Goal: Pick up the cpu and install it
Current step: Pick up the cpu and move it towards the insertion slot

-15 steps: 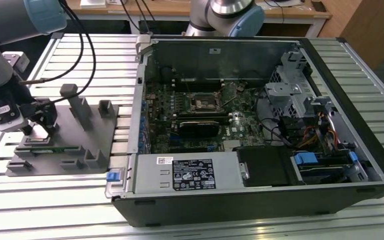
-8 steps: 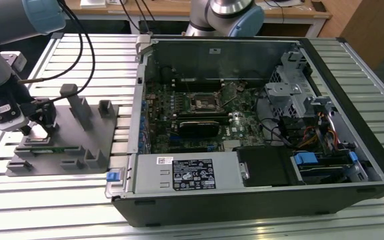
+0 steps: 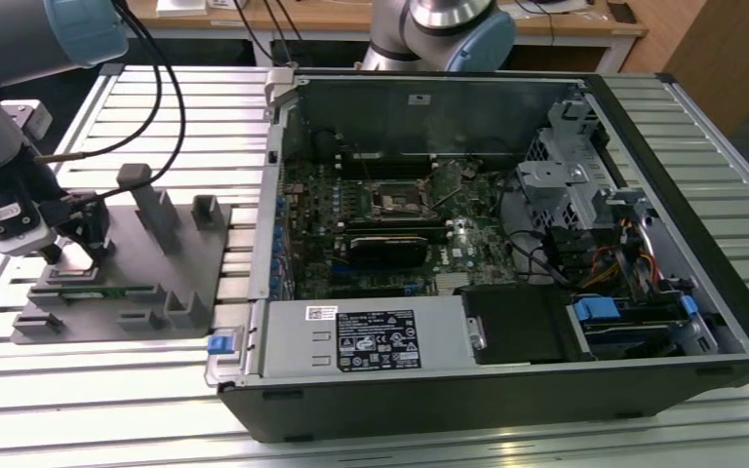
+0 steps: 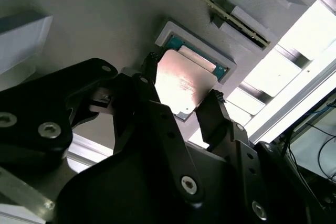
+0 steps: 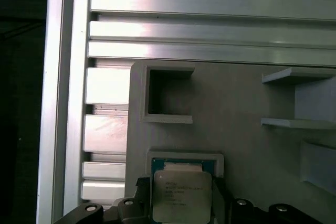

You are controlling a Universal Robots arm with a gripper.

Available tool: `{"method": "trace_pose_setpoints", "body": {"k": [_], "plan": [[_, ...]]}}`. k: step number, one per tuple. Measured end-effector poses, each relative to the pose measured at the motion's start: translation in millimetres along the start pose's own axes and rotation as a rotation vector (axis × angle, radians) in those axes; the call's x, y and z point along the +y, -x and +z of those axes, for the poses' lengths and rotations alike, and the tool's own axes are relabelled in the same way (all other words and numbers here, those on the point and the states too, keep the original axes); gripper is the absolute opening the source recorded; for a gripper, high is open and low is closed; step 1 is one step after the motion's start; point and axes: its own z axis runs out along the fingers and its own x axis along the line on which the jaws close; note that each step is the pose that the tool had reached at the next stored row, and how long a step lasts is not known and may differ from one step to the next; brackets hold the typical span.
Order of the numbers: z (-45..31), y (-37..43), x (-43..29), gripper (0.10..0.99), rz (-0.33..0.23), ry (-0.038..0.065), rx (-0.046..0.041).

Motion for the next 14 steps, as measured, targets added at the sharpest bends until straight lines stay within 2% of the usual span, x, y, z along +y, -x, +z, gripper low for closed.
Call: {"method": "trace_pose_setpoints", "body": {"k": [2,3,7,14], "plan": [[0.0,0.0,0.0,0.573,0.000,0.000,0.0002],[0.0,0.0,0.0,0.529,0.000,0.000,0.0002],[-0.7,0.0,0.1,0.529,0.000,0.000,-0.0004],[-9.6,0.1,0.3,0.529,0.000,0.000,-0.0001]]}}
